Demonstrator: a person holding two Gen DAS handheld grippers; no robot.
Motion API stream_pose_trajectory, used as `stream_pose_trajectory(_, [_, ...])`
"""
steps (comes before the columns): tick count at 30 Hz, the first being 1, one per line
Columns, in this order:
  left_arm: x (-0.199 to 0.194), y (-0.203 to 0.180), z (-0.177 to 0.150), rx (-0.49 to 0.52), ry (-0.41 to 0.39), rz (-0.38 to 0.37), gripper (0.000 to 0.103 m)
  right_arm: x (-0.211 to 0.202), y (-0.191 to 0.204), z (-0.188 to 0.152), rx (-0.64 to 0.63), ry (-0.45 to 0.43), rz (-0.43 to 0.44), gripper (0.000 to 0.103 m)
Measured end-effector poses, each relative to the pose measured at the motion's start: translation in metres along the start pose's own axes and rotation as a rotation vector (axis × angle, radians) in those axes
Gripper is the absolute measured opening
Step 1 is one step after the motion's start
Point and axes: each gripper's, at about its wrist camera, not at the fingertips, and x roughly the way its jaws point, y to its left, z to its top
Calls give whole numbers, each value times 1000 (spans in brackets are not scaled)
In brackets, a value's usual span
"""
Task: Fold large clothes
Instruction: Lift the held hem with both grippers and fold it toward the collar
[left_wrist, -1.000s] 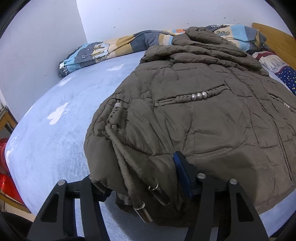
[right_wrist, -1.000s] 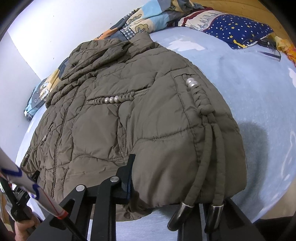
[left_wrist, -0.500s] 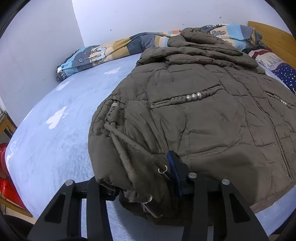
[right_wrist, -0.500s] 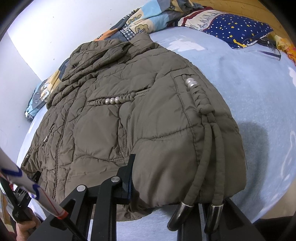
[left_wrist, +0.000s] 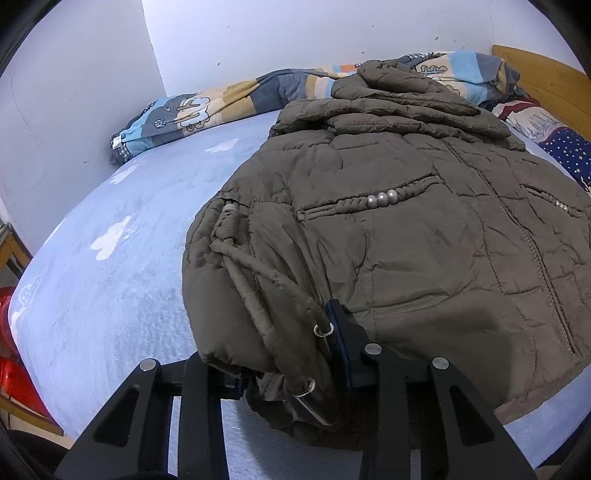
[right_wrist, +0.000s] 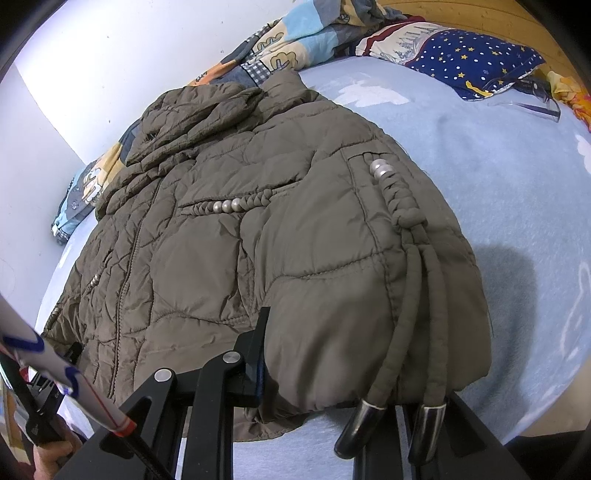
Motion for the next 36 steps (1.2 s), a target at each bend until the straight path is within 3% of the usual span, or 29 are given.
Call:
stream_pose_trajectory(12, [-17,13,4,-49,-56,-43,27,-32,12,7,-59,-136,19,20])
stream_pose_trajectory(25, [-40,17,9,-44,-123,-40,24,-57,15,6,-78,-218,43,18])
stream_pose_trajectory(36, [-53,28,16,-76,-131,-62,24,-68,6,9,-69,-214,86,18])
